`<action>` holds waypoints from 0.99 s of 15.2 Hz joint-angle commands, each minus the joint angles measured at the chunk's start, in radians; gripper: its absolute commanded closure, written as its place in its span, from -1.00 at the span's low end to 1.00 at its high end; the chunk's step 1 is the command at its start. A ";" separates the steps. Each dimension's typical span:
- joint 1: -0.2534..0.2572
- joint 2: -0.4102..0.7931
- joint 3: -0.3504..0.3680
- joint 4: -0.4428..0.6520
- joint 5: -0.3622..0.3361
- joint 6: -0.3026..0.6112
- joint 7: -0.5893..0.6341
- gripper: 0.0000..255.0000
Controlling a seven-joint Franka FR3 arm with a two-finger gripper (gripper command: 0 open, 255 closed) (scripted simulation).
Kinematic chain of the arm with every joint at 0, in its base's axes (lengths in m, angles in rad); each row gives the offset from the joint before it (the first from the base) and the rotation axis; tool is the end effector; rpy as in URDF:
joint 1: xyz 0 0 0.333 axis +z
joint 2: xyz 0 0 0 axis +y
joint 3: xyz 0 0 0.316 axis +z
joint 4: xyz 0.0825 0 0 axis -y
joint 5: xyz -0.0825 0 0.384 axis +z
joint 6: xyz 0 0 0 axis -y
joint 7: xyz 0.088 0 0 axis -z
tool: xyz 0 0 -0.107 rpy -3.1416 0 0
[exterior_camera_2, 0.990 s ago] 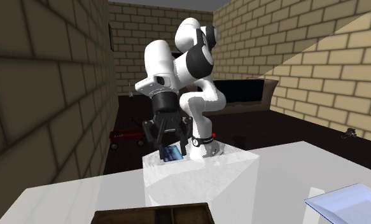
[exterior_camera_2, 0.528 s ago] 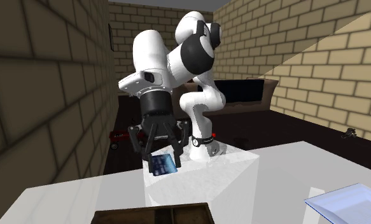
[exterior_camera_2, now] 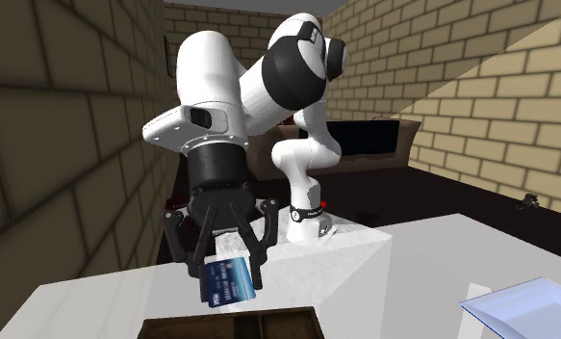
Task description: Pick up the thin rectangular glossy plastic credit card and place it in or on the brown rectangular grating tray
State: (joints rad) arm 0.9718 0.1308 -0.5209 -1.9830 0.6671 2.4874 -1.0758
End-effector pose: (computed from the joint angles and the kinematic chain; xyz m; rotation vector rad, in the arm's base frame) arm 0.5486 0.2733 0.4499 -2.3581 -1.4264 -0.7113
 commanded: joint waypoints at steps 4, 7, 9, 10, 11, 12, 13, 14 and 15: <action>-0.008 0.037 0.014 -0.018 0.063 0.038 -0.056 1.00; -0.015 0.058 0.024 -0.029 0.105 0.060 -0.094 1.00; -0.020 0.073 0.032 -0.036 0.133 0.074 -0.120 1.00; -0.023 0.081 0.036 -0.039 0.148 0.081 -0.134 1.00; -0.026 0.089 0.041 -0.041 0.163 0.087 -0.147 1.00; -0.029 0.097 0.045 -0.044 0.178 0.094 -0.161 1.00; -0.032 0.105 0.050 -0.046 0.193 0.100 -0.175 1.00; -0.038 0.119 0.058 -0.049 0.218 0.110 -0.198 1.00; -0.038 0.119 0.058 -0.049 0.218 0.110 -0.198 1.00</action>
State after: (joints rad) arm 0.9376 0.2429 -0.4657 -2.0329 0.8745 2.5955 -1.2638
